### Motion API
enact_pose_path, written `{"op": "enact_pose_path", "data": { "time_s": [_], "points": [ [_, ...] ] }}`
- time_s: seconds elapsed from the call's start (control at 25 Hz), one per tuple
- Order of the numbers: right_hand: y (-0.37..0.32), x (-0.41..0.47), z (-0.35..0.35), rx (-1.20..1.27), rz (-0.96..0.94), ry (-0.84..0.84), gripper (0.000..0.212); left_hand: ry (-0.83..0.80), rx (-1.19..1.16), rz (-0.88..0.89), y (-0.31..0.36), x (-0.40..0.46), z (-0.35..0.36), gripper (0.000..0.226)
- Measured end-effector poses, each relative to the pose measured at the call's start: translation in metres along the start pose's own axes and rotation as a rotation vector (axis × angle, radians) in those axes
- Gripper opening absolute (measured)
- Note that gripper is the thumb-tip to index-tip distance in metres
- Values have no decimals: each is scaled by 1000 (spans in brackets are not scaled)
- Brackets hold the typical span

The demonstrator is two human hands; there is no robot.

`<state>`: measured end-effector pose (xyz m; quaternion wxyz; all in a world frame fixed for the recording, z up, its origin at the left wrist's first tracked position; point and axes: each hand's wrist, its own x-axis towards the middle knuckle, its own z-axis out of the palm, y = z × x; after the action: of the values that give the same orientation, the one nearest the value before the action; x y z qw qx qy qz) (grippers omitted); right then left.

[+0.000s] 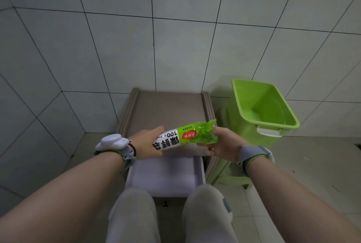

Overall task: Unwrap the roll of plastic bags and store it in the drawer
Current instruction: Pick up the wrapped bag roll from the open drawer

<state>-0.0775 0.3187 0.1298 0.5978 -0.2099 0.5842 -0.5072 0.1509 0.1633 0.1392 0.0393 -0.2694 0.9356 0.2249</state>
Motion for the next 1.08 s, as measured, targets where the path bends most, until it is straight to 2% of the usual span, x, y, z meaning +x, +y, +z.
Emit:
{"op": "enact_pose_path", "data": {
  "time_s": [0.08,0.2,0.28,0.36,0.44,0.6,0.68,0.76,0.84,0.92,0.96,1.0,1.08],
  "points": [
    [-2,-2,-3,4,-33,-62,20,-31,15,-2,2,1,-2,37],
    [-6,4,0,-188,-91,27,25,-69,55,1,3,1,-3,37],
    [-5,7,5,-233,-133,77,28,-70,24,-5,1,-2,-1,35],
    [-2,10,11,-275,-211,110,4,-72,-6,-6,-1,-5,-1,34],
    [-1,12,14,-405,-267,147,18,-85,-9,-6,-3,-7,-1,34],
    [4,11,16,-337,-171,-23,17,-128,-6,-10,-11,-11,-2,34],
    [6,9,17,-399,-152,26,20,-146,11,-18,-12,-13,-1,35],
    [8,13,16,-247,-135,83,25,-137,-28,-29,-10,-13,1,32],
    [5,16,13,165,-51,90,32,-110,-116,-26,-7,-12,2,31],
    [4,18,8,569,-14,163,28,-95,-189,-25,-6,-10,2,31],
    [5,19,8,623,-17,237,23,-84,-212,-36,-7,-9,2,32],
    [7,18,9,562,-15,294,19,-61,-243,-56,-7,-8,2,34],
    [14,14,16,304,30,268,20,52,-382,-129,-1,-3,2,40]
  ]
}}
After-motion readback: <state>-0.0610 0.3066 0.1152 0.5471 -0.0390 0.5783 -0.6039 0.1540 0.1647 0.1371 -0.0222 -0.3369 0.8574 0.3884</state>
